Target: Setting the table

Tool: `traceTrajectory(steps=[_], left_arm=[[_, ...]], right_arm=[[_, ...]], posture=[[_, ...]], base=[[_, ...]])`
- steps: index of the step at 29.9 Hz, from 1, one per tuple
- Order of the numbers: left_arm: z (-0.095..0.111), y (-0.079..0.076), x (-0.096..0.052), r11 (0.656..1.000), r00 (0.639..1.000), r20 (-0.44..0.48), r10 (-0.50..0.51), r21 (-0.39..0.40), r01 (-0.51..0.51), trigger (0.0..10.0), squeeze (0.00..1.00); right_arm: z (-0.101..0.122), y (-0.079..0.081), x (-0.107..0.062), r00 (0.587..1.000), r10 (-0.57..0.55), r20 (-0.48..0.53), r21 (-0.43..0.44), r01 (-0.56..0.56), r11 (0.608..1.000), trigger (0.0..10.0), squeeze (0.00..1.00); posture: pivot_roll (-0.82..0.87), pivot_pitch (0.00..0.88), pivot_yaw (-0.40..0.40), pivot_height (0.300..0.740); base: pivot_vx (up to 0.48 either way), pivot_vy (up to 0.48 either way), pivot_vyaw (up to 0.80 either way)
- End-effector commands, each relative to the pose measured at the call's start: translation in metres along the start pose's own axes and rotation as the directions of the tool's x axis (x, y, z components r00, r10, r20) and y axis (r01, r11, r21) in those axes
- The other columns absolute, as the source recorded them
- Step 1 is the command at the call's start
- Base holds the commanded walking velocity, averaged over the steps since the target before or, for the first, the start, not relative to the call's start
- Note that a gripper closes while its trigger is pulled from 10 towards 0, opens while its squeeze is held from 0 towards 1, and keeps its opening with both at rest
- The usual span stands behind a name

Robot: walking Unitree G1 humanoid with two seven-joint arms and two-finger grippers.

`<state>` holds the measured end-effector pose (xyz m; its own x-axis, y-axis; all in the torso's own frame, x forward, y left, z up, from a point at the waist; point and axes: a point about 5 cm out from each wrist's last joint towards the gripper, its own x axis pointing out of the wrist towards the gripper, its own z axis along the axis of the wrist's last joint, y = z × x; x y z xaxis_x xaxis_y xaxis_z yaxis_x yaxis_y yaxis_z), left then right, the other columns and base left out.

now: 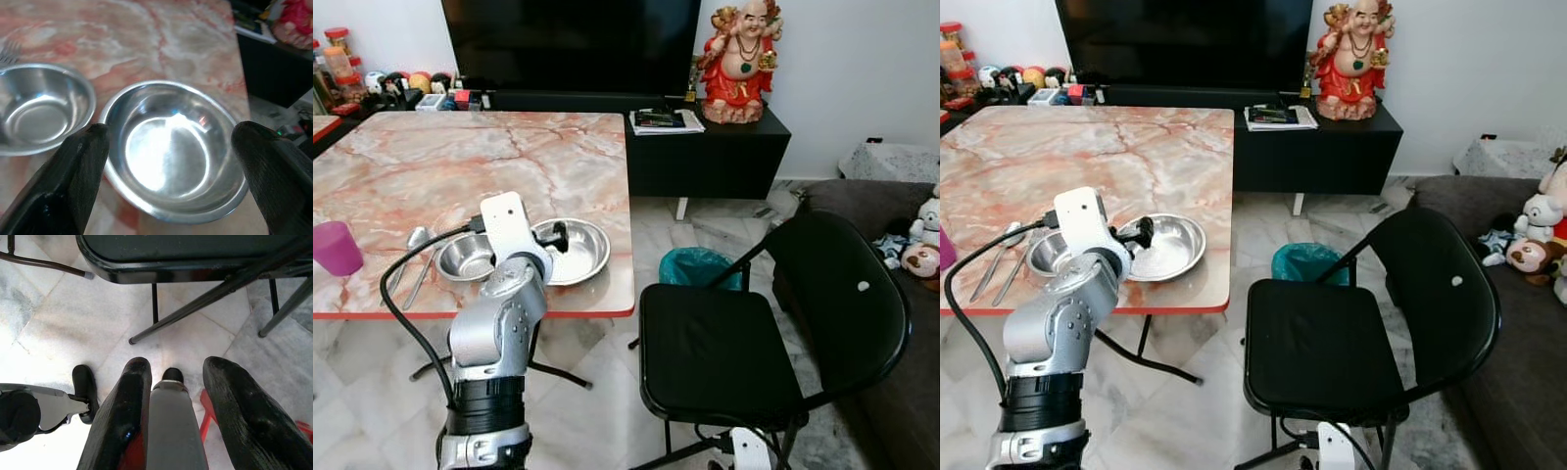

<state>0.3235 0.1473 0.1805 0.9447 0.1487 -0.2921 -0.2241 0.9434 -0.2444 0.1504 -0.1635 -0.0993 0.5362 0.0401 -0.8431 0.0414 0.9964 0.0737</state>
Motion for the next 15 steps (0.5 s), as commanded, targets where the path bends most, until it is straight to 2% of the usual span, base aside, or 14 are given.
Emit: traceTrajectory(steps=[1, 6, 7, 15], left_arm=[[0.007, 0.003, -0.002, 1.0, 1.0, 0.001, 0.03, -0.003, -0.03, 10.0, 1.0], [-0.001, 0.011, -0.002, 0.996, 0.995, -0.05, 0.086, -0.033, -0.088, 10.0, 1.0], [-0.002, 0.012, -0.001, 0.995, 0.994, -0.054, 0.095, -0.037, -0.097, 10.0, 0.0], [-0.004, 0.017, 0.007, 0.984, 0.985, -0.069, 0.159, -0.069, -0.164, 10.0, 0.0]], right_arm=[[0.003, 0.0, 0.0, 1.0, 0.001, 0.02, -0.001, -0.001, 1.0, 10.0, 0.0], [0.0, -0.003, -0.001, 1.0, 0.004, 0.017, 0.001, -0.004, 1.0, 10.0, 0.0], [-0.001, -0.006, -0.001, 1.0, 0.002, 0.016, 0.002, -0.002, 1.0, 10.0, 0.0], [-0.003, -0.026, -0.005, 1.0, -0.012, 0.003, 0.01, 0.012, 1.0, 10.0, 0.0]], posture=[[0.03, 0.0, -0.021, 0.74], [0.03, 0.0, -0.022, 0.74], [0.03, 0.0, -0.022, 0.74], [0.03, 0.0, -0.021, 0.74]], base=[[0.0, 0.0, 0.0], [0.0, 0.0, 0.0], [0.0, 0.0, 0.0], [0.0, 0.0, 0.0]])
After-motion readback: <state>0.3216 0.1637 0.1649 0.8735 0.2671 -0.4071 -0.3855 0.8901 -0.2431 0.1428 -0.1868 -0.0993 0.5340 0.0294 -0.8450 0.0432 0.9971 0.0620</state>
